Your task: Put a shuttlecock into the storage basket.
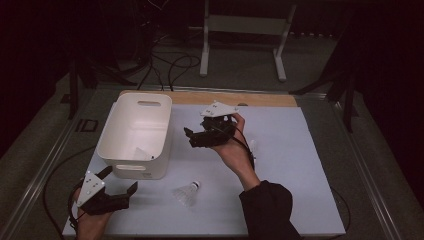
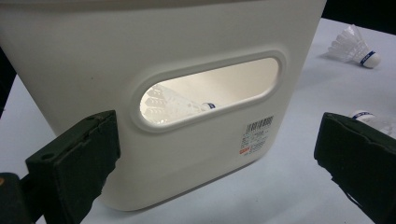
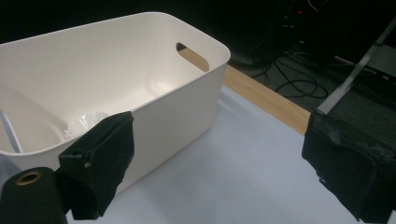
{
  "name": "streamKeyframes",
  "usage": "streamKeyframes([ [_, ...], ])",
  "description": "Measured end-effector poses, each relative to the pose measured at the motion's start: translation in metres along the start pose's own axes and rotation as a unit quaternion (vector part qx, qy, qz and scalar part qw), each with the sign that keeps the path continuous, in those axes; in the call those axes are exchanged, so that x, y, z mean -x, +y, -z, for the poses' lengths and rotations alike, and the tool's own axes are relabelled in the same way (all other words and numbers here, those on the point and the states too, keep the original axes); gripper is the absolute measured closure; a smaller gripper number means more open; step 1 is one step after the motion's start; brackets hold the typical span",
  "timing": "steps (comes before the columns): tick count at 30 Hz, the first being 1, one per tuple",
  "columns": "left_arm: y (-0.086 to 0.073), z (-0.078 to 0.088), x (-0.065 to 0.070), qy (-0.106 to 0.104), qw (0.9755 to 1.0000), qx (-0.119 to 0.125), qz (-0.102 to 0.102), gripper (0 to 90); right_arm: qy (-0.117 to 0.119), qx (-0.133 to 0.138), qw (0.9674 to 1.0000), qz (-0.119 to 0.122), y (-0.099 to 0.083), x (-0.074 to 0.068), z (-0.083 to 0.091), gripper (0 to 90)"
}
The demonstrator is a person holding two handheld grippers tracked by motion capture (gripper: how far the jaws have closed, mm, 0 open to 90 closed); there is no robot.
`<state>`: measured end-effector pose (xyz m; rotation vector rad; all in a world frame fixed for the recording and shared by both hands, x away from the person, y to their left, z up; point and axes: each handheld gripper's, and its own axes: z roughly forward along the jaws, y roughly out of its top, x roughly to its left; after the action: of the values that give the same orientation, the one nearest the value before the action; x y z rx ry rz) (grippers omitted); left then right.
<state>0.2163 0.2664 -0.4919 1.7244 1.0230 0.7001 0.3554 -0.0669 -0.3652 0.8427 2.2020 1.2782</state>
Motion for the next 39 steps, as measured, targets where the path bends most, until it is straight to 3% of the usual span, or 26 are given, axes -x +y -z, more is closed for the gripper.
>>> streamKeyframes([
  [39,0.0,0.0,0.0,0.001,1.0,0.0,0.0,1.1,-0.028,-0.015,0.9995,0.001,-0.014,0.021,0.01,9.2],
])
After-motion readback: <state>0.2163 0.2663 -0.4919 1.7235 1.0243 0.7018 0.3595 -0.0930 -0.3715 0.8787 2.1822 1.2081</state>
